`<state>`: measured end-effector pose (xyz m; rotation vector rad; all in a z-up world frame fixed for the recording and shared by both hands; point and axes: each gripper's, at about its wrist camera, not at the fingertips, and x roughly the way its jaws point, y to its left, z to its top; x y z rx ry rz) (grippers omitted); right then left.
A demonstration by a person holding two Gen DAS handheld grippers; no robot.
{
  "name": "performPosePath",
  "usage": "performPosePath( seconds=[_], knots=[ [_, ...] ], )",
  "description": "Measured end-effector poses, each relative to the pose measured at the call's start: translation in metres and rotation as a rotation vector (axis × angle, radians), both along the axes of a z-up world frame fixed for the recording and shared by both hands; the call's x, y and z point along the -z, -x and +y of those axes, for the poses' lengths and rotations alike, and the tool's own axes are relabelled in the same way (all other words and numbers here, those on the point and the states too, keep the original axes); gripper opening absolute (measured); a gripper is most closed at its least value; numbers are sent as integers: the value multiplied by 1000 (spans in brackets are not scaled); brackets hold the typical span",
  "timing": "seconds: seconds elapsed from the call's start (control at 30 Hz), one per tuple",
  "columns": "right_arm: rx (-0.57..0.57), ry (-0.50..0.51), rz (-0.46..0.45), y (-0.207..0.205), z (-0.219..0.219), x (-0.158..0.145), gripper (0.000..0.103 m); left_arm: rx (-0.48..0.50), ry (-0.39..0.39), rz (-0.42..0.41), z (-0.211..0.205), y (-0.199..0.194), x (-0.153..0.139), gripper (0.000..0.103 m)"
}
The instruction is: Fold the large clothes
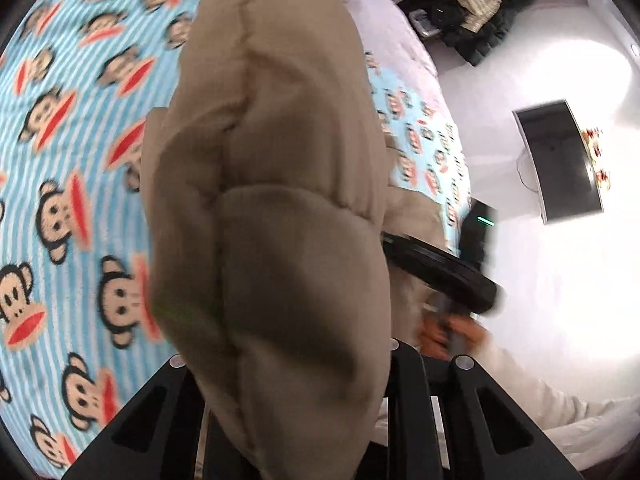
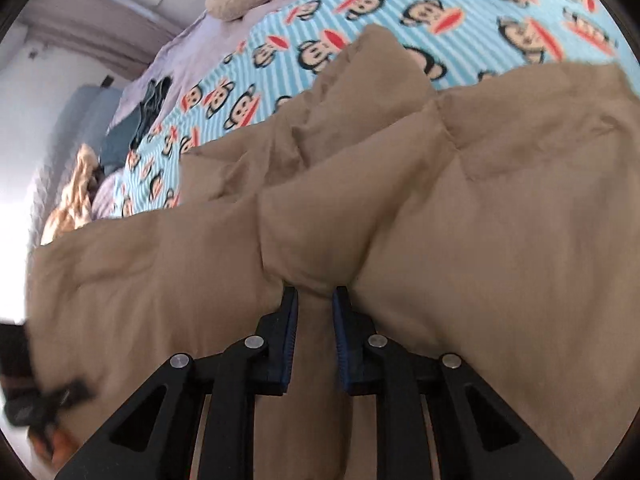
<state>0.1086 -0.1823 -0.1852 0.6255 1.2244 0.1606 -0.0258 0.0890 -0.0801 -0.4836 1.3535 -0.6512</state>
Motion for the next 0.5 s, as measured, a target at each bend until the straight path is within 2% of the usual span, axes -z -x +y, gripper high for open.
performPosePath(
  seconds=[0.13, 0.2, 0.33, 0.5],
  knots=[
    [3, -71, 18, -19, -5, 24, 14, 36, -23, -23, -60, 6, -31, 23],
    [-3, -83, 28, -27, -4, 31, 12, 47, -51, -25, -90, 7, -37, 23],
    [15, -144, 65, -36, -12, 45, 9, 85, -108, -28, -117, 12, -39, 23],
    [21, -208, 95, -35, -30, 35, 10, 159, -176, -54, -163, 17, -43, 24]
  ],
)
